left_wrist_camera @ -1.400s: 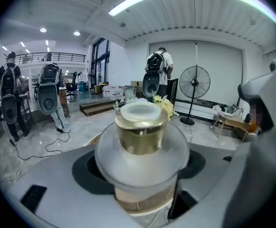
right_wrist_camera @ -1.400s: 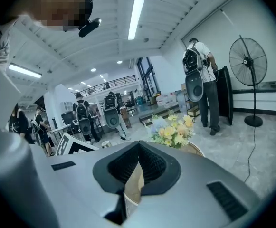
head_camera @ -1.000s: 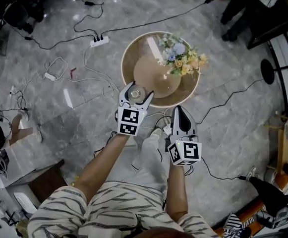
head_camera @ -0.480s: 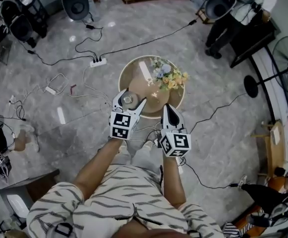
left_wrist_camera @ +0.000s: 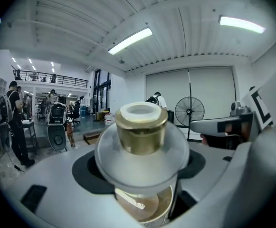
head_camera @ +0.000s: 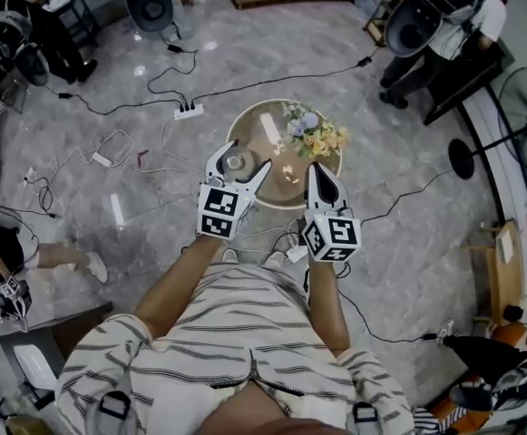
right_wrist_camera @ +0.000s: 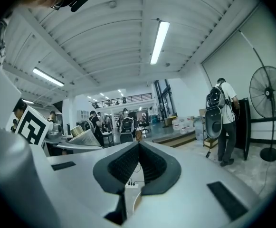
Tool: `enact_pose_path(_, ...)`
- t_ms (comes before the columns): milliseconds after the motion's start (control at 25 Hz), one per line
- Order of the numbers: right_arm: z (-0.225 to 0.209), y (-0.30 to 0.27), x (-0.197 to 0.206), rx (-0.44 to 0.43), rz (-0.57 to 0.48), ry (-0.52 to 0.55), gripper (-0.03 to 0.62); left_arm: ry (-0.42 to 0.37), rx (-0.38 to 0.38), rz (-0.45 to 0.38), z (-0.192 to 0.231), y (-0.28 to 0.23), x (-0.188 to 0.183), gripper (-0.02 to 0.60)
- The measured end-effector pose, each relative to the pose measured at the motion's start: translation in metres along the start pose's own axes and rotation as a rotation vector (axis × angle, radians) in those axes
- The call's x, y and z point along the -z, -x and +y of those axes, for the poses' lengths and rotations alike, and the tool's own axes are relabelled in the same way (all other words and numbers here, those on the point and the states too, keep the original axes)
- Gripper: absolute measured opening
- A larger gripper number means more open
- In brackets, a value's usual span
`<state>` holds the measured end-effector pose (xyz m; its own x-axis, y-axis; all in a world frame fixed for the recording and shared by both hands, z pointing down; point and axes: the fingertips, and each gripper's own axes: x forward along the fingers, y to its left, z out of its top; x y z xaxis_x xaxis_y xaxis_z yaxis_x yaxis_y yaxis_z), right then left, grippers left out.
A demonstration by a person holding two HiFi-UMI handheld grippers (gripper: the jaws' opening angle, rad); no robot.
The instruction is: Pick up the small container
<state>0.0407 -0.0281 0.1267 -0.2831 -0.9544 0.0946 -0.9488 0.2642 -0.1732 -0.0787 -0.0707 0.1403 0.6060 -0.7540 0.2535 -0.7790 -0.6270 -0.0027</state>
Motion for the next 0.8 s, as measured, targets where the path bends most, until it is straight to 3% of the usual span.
enact_pose_path(400,-0.013,-0.034,-0.029,-0.012,-0.008,-0.008,0.003,0.011,-0.020,-0.030,0.020,-0.019,-0.034,0.330)
enact_pose_path(640,-0.016,-0.001,-0.021,-0.026,-0.020,0.005,0.002,0.016,-0.036,-0.053,-0.003,-0.005,-0.025,0.330)
enact_pose_path(800,-0.008,-0.011,-0.023,-0.013,-0.007,-0.001,0.002,0.017,-0.033,-0.041,0.013,-0.003,-0.026,0.330)
